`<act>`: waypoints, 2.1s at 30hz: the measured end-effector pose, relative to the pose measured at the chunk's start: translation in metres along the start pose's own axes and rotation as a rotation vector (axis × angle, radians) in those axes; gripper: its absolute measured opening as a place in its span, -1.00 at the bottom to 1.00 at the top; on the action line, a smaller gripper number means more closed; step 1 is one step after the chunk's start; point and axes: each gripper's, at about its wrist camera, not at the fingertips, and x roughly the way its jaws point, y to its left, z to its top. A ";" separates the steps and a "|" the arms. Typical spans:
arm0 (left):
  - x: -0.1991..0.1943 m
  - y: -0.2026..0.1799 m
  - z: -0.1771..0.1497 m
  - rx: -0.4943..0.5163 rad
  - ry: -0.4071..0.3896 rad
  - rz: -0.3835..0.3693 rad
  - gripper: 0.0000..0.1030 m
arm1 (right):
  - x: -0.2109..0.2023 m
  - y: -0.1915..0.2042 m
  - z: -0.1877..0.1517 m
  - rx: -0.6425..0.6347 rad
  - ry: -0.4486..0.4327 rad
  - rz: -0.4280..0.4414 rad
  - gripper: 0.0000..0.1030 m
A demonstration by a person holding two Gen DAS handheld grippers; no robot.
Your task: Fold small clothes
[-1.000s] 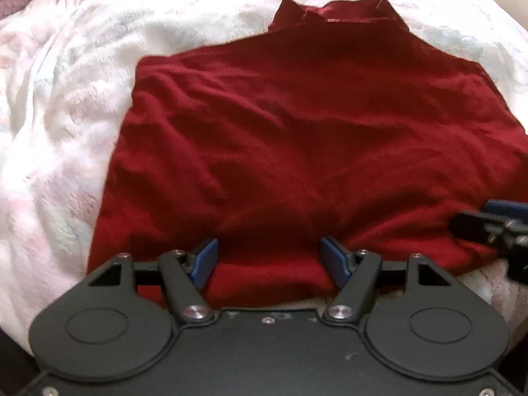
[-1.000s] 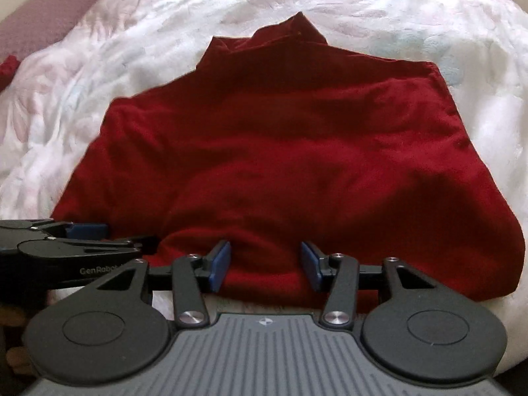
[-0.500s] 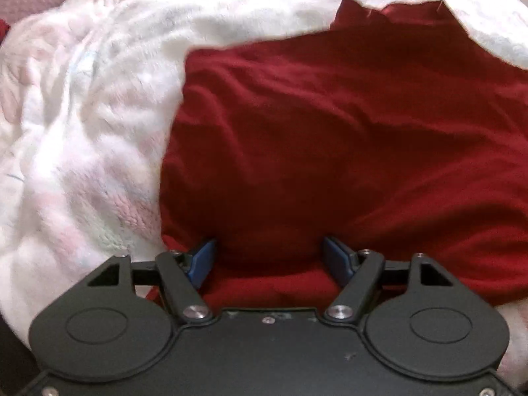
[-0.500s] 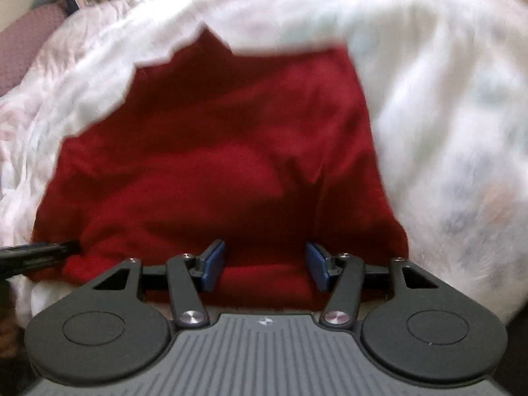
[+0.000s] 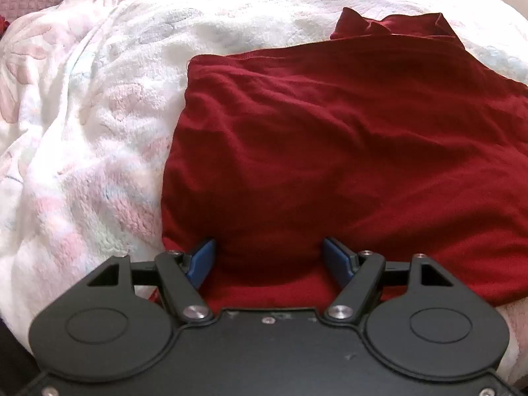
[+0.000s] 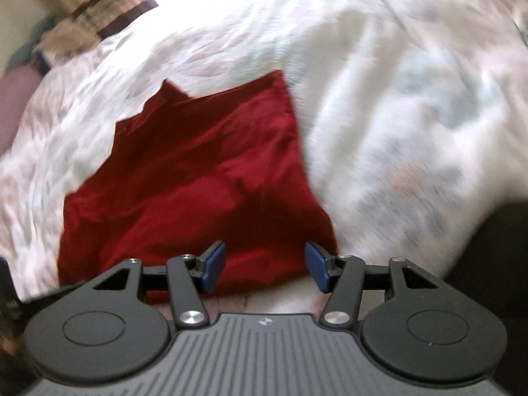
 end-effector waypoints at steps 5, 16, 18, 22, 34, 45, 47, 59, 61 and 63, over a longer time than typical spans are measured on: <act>-0.003 0.002 -0.001 -0.002 -0.002 -0.009 0.42 | -0.002 -0.008 -0.014 0.063 0.013 -0.034 0.27; -0.003 -0.003 -0.001 0.012 -0.003 -0.003 0.43 | 0.032 -0.007 -0.005 0.088 -0.037 -0.075 0.04; -0.011 0.000 0.004 0.010 0.016 -0.013 0.41 | 0.026 0.000 -0.007 0.023 -0.061 -0.122 -0.14; -0.045 0.007 0.017 0.018 -0.070 0.015 0.41 | -0.004 0.011 -0.006 -0.053 -0.169 -0.200 -0.14; -0.038 -0.019 0.036 0.042 -0.187 -0.071 0.40 | 0.044 0.095 0.005 -0.386 -0.151 0.022 -0.17; 0.003 -0.052 0.019 0.110 -0.114 -0.075 0.43 | 0.110 0.148 -0.016 -0.505 -0.015 0.107 -0.47; 0.001 -0.052 0.020 0.129 -0.116 -0.052 0.44 | 0.109 0.146 -0.017 -0.522 -0.023 0.105 -0.47; -0.006 0.012 0.021 0.010 -0.094 0.029 0.45 | 0.088 0.110 0.000 -0.466 -0.046 0.056 -0.46; -0.006 0.024 0.023 -0.017 -0.088 0.025 0.45 | 0.086 0.100 0.007 -0.449 -0.049 0.037 -0.47; -0.006 0.032 0.024 -0.037 -0.080 0.004 0.45 | 0.087 0.091 0.013 -0.413 -0.042 0.029 -0.42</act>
